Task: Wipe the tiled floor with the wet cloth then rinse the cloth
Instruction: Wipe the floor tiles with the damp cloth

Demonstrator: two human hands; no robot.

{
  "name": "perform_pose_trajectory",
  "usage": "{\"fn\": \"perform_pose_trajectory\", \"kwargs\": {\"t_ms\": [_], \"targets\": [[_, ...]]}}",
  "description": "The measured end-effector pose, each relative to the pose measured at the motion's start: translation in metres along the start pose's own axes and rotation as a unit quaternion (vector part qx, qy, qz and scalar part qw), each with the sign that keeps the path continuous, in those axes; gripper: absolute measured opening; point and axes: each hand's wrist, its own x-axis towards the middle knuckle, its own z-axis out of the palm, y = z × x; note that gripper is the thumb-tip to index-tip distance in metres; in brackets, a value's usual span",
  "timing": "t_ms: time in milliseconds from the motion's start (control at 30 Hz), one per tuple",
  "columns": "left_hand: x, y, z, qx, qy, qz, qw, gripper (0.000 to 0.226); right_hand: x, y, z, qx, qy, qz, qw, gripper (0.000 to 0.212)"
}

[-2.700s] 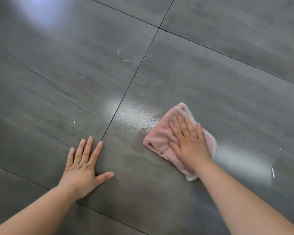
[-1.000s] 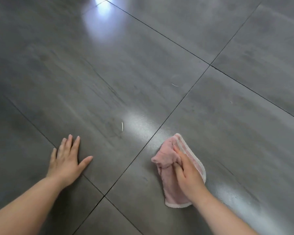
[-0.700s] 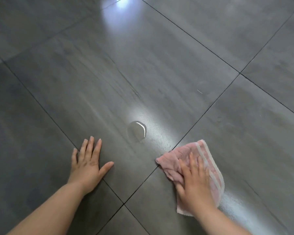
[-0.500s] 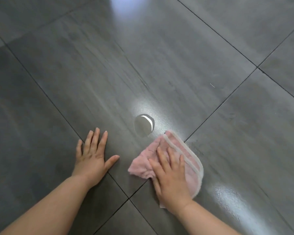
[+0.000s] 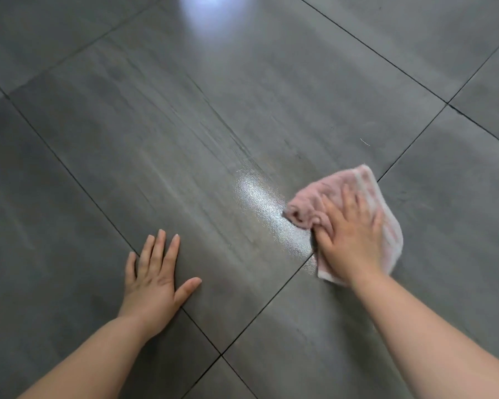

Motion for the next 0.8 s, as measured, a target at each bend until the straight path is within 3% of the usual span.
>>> {"fn": "perform_pose_trajectory", "kwargs": {"t_ms": [33,167,233,300,433,533,600,667,800], "targets": [[0.0,0.001,-0.001,0.003,-0.002,0.003,1.0,0.111,-0.015,0.002,0.008,-0.011,0.015,-0.005,1.0,0.075],[-0.002,0.004,-0.005,0.013,0.01,0.007,1.0,0.111,-0.042,-0.053,0.036,-0.055,-0.031,-0.13,0.99,0.05],[-0.002,0.005,-0.003,0.022,0.013,0.004,1.0,0.106,-0.03,-0.085,0.033,-0.065,-0.011,-0.199,0.978,0.051],[-0.002,0.007,-0.004,0.027,0.008,-0.006,1.0,0.097,-0.011,-0.098,0.027,-0.068,-0.041,-0.249,0.965,0.052],[-0.003,0.007,-0.005,0.014,-0.017,-0.027,0.999,0.081,0.016,-0.056,0.002,-0.073,-0.08,-0.141,0.984,0.059],[-0.004,0.005,-0.002,0.008,0.0,-0.015,1.0,0.095,0.002,-0.002,-0.004,-0.022,-0.053,-0.006,0.998,0.06],[-0.004,0.004,-0.001,0.009,0.002,-0.012,1.0,0.092,-0.026,0.018,0.006,-0.004,0.004,0.025,1.0,0.073],[-0.004,0.005,-0.002,0.008,-0.004,-0.02,1.0,0.081,-0.06,0.013,0.023,-0.021,0.032,-0.019,0.999,0.066],[-0.005,0.008,-0.001,-0.001,0.015,-0.028,0.999,0.077,-0.082,-0.041,0.05,-0.034,0.0,-0.178,0.984,0.053]]}}
